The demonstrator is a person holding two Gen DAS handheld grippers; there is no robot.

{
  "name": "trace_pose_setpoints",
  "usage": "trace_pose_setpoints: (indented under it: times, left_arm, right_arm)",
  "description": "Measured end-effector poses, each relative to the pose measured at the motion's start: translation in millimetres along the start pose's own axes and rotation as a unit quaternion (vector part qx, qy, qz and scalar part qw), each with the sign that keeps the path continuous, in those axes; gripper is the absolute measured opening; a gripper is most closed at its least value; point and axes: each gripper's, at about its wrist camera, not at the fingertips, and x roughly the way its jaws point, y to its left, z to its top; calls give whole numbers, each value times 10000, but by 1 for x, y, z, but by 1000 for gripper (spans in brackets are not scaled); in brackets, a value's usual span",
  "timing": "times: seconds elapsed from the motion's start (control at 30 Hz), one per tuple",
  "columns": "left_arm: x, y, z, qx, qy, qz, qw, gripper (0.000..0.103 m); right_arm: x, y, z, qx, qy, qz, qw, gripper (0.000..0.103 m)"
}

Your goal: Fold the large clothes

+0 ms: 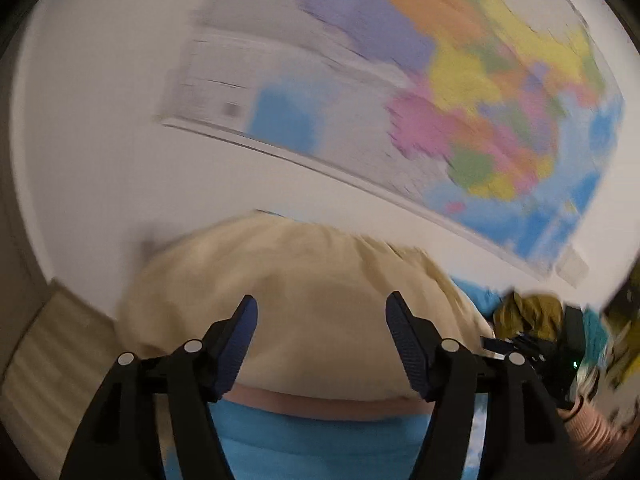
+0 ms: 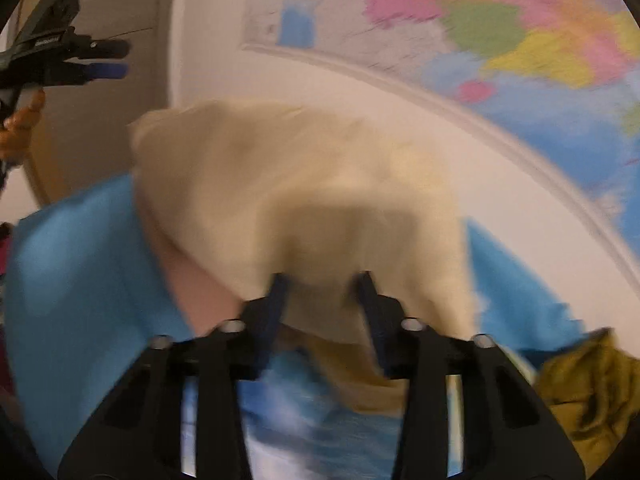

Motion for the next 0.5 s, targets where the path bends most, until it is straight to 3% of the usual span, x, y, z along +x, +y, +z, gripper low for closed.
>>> trace_pose_setpoints:
  times: [0.13,0.2,0.4,0.5]
  left_arm:
    - [46,-51,-31,668,596,-146,9959,64]
    - [65,-66,-44,901,771,-99,9929,63]
    - [77,-62,-58,791,773,-2,9939,63]
    - [79,-70,-63,770,726,151,9943,64]
  right_arm:
    - [11,31,-13,-597,289,77,9978,35]
    - [2,29,-16,-600,255,85,9978,35]
    - [-30,-16,-1,636,-221,817,9944,31]
    - [-23,-29,9,1202,-315,1069,9865,31]
